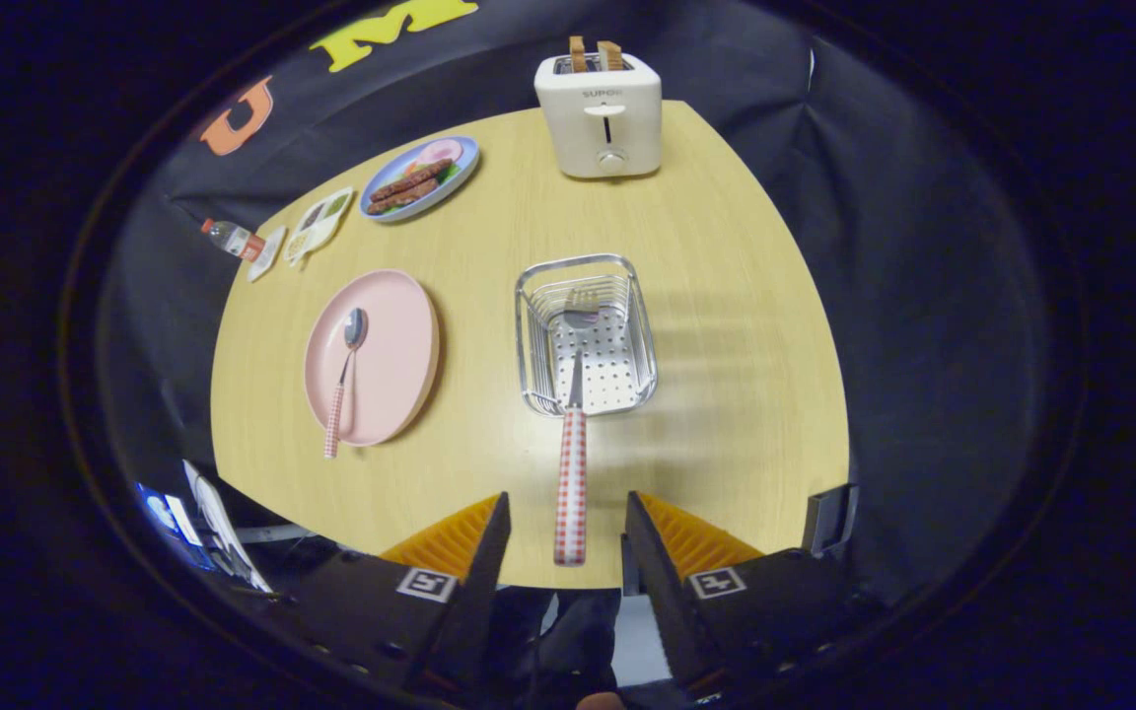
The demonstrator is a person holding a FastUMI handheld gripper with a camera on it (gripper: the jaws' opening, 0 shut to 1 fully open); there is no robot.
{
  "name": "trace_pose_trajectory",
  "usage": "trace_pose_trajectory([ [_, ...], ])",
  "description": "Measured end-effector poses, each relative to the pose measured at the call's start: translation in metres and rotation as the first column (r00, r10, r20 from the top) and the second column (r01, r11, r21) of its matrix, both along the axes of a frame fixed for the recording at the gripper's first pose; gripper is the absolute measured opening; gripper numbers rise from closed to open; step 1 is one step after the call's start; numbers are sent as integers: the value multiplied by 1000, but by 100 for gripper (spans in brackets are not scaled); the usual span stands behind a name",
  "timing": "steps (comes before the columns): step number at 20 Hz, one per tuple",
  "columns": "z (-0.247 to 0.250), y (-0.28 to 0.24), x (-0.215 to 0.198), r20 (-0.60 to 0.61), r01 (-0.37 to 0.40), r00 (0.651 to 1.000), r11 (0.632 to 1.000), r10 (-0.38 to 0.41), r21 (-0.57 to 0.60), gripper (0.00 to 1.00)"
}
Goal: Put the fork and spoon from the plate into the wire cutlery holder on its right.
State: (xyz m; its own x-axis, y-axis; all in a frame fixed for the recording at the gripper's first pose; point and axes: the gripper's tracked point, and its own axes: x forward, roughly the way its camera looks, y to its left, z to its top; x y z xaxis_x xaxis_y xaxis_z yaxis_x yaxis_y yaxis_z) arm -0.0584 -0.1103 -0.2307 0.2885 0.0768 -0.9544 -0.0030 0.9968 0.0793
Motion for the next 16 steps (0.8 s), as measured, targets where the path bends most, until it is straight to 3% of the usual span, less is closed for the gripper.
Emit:
trace_pose_trajectory([
  [3, 6, -1, -7, -53, 18, 998, 1000, -17, 18, 12],
  [6, 22, -9, -7, -55, -19, 998, 999, 17, -37, 12],
  [16, 35, -9, 12, -97, -2, 995, 999, -1, -34, 12],
])
